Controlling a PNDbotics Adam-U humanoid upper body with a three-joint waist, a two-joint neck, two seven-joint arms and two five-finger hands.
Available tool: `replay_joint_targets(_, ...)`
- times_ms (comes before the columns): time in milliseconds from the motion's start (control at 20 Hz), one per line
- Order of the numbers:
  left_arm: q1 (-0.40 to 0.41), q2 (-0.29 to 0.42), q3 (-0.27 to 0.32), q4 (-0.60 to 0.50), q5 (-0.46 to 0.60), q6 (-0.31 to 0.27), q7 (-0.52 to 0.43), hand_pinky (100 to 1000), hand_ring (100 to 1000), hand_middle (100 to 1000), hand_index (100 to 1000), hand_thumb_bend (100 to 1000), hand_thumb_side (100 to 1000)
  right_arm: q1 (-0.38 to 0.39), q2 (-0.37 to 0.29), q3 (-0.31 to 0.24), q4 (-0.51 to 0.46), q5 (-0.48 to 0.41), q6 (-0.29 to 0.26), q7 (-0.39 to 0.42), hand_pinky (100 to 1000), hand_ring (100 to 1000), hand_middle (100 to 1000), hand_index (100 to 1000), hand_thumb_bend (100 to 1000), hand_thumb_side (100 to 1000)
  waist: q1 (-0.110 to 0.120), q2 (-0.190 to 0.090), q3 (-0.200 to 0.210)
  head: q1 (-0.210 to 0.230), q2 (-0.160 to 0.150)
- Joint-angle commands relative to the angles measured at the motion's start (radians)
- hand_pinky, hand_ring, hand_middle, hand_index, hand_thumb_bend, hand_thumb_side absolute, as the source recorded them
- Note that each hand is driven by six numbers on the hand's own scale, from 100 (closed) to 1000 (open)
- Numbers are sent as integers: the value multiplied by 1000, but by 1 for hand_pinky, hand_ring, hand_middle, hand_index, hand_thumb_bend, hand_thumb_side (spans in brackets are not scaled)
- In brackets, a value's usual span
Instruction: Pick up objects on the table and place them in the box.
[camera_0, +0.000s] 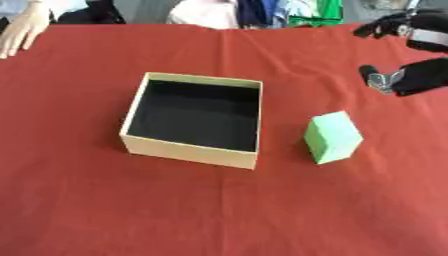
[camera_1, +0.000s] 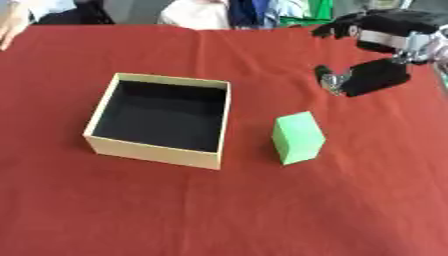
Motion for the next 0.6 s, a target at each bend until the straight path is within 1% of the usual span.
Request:
replay_joint_targets(50,0,22,-3,-21,-1,-2,-5,651,615,699,780,100,533,-9,-50,-1,14,-25,5,2,968,926,925,1000,100,580,-18,-28,-2,5,-13)
replay_joint_targets(250,0,22,-3,-21,-2,-1,-7,651,615,699,780,100,533,-6,-71,13,34,-45,19,2,960,928,940,1000,100,580,-20,-28,-2,7,-16)
replay_joint_targets(400,0,23,-4,-21,-2,-2,-8,651,615,698,780,100,533,-7,-93,33,46,-89,22,2,959,945,958,1000,100,573,-21,-28,-1,10,-18)
replay_joint_targets(600,0,24,-5,-21,-3,0,-10,651,616,699,780,100,533,-12,-117,54,60,-157,44,2,915,932,953,1000,100,585,-25,-27,-2,12,-19)
